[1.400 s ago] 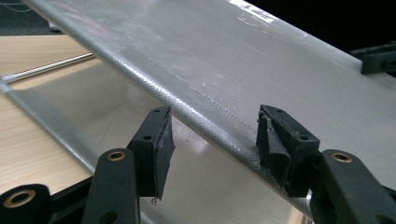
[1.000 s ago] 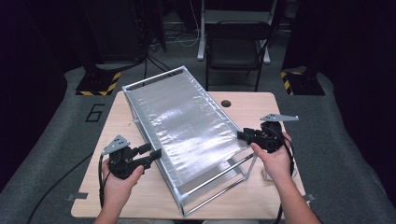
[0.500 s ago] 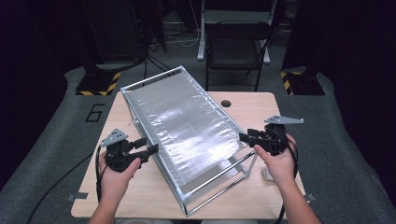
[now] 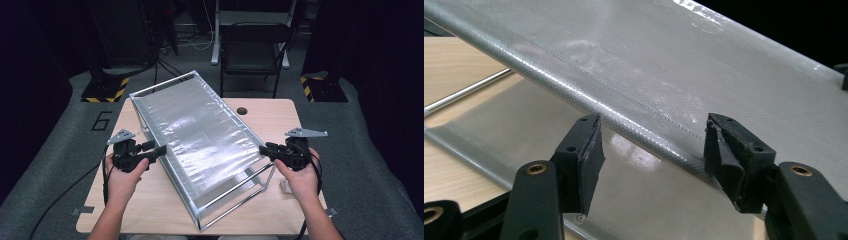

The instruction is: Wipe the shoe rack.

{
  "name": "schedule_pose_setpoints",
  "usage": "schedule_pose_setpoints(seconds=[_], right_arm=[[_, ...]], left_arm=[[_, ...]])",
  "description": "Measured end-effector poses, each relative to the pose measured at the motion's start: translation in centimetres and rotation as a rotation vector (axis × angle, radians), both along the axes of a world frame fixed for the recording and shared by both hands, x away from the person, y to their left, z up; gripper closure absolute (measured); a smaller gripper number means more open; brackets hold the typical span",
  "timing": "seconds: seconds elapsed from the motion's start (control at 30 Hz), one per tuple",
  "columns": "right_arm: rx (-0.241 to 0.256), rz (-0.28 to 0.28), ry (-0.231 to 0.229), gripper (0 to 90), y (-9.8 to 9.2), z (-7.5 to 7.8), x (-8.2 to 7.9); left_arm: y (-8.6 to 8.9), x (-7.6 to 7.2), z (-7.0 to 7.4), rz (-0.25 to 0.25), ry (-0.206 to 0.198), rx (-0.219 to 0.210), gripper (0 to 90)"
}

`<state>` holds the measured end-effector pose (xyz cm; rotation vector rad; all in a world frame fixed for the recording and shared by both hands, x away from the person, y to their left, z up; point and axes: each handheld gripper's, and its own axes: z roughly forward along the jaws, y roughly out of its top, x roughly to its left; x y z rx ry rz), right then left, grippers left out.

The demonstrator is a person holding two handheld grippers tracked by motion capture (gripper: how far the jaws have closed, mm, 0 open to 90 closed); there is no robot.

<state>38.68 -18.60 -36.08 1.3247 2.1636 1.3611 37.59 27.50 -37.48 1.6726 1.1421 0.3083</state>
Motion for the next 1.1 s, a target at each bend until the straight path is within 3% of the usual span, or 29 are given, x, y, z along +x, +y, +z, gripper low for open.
schedule_pose_setpoints(seconds=[0.7,0.93,1.1], right_arm=[[-0.026,-0.045,-0.012,65.3,-0.6,0.3,3.3],[0.002,-0.052,-0.045,58.3,-1.1,1.1,2.3],[-0.013,-0.051,-0.047,58.3,-1.5,1.4,1.1]], left_arm=[[-2.2,-4.1,-0.4,0.045,-0.060,-0.022,40.7],[-1.8,-4.0,0.4,0.043,-0.052,0.031,41.3],[-1.0,-4.0,1.2,0.035,-0.072,0.013,41.2]])
